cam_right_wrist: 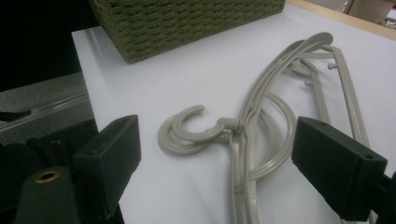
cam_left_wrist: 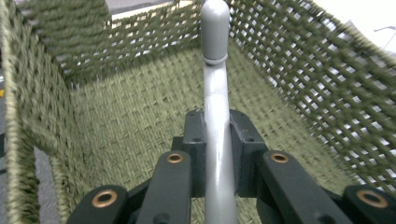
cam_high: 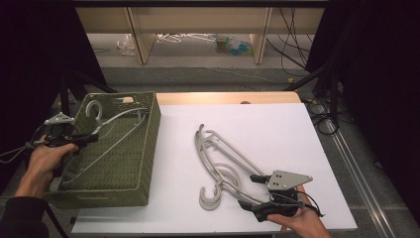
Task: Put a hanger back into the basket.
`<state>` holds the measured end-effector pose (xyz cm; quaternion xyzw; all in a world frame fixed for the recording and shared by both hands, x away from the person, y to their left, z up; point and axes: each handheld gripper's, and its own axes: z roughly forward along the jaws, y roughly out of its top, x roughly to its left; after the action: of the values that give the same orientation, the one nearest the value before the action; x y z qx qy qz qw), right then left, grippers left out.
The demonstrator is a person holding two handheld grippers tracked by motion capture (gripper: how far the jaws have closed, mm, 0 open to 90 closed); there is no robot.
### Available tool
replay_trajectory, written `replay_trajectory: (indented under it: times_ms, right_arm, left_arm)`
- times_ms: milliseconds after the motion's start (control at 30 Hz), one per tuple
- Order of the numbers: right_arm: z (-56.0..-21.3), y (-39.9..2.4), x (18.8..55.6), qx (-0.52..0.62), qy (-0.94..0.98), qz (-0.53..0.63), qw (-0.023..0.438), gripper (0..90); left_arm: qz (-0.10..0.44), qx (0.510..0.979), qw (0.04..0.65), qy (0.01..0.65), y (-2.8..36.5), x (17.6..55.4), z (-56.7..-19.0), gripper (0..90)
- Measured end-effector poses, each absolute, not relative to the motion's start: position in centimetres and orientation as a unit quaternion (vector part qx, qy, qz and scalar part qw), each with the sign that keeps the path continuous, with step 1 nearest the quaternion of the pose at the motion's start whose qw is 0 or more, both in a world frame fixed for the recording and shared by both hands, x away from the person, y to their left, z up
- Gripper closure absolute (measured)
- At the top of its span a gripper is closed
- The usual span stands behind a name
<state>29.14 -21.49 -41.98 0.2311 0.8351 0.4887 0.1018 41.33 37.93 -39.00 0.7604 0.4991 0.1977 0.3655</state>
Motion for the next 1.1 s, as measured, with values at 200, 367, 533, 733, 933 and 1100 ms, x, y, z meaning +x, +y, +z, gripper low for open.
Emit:
replay_trajectory:
  times_ms: [200, 367, 533, 733, 933, 1100]
  right_arm:
    - [-42.0, -21.5, 29.1, 0.231, 0.836, 0.488, 0.102, 16.7]
    - [-42.0, -21.5, 29.2, 0.229, 0.835, 0.488, 0.104, 16.8]
    - [-42.0, -21.4, 29.2, 0.23, 0.835, 0.489, 0.105, 16.8]
    - [-42.1, -21.5, 29.2, 0.23, 0.836, 0.488, 0.103, 16.9]
    - [-42.1, -21.5, 29.3, 0.231, 0.836, 0.487, 0.101, 17.0]
    - [-42.1, -21.5, 29.3, 0.232, 0.835, 0.488, 0.102, 17.1]
  left_arm:
    - [0.203, 0.763, 0.333, 0.515, 38.1, 41.7, -39.9, 78.2]
    - [0.202, 0.753, 0.33, 0.532, 38.7, 41.8, -40.3, 77.7]
    - [0.207, 0.764, 0.301, 0.532, 38.9, 42.0, -40.4, 74.7]
    - [0.217, 0.759, 0.288, 0.541, 38.8, 42.2, -40.6, 71.4]
    - [0.24, 0.749, 0.261, 0.56, 38.8, 42.2, -40.8, 68.6]
    - [0.233, 0.732, 0.277, 0.577, 39.6, 41.9, -40.8, 69.0]
